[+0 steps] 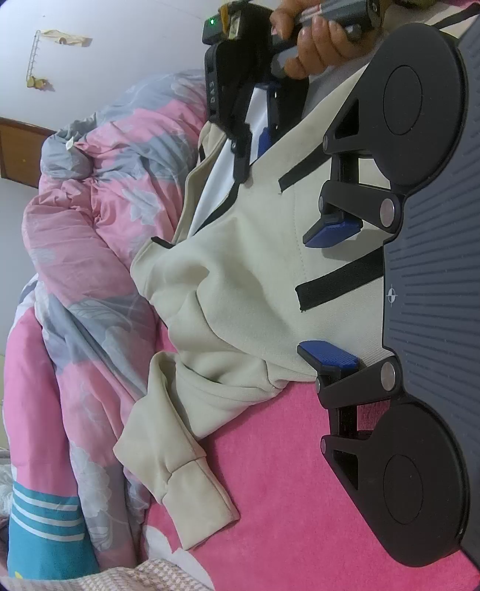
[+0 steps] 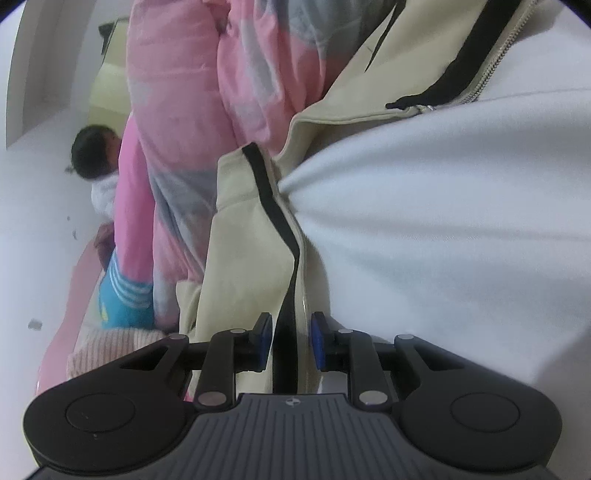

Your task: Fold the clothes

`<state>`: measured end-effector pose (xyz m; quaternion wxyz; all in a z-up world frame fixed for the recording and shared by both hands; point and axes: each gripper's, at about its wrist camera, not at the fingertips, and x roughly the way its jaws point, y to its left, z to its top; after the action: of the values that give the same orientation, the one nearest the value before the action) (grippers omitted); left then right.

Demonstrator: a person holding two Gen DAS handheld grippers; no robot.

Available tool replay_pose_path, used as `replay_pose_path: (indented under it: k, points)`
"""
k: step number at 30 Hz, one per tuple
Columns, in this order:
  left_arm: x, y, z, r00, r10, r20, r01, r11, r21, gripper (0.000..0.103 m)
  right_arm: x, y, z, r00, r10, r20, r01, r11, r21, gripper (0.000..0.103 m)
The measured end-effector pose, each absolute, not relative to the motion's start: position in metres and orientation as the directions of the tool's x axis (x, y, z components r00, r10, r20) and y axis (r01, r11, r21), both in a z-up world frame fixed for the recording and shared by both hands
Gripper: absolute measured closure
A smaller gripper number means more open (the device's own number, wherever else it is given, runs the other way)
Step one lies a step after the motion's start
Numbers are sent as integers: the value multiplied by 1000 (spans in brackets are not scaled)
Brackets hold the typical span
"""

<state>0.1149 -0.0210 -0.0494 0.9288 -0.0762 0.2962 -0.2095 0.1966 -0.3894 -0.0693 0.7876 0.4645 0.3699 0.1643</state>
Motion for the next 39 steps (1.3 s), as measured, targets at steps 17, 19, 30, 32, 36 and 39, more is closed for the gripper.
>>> replay_pose_path:
  k: [17, 19, 30, 32, 36, 39]
  points:
    - [83, -47, -17, 782, -452, -430, 470, 880, -70, 34, 159, -204, -5, 826, -133, -548, -249, 785, -567, 93]
    - [72, -67, -22, 743, -484, -463, 551, 835, 12, 33, 162, -204, -11, 818, -164, -552, -244, 769, -590, 92]
    - [77, -84, -43, 683, -460, -567, 593, 802, 65, 21, 137, -306, 32, 740, -16, -673, -63, 994, -93, 58]
    - [83, -80, -43, 675, -463, -575, 583, 812, 30, 21, 113, -327, 46, 738, 58, -672, -41, 998, 41, 58]
    - [88, -70, -38, 674, -466, -573, 545, 837, -39, 21, 76, -338, 38, 695, 137, -705, -32, 987, 160, 58]
    - [87, -53, -32, 671, -488, -558, 520, 846, -115, 21, 51, -341, 26, 655, 186, -733, -27, 974, 224, 61]
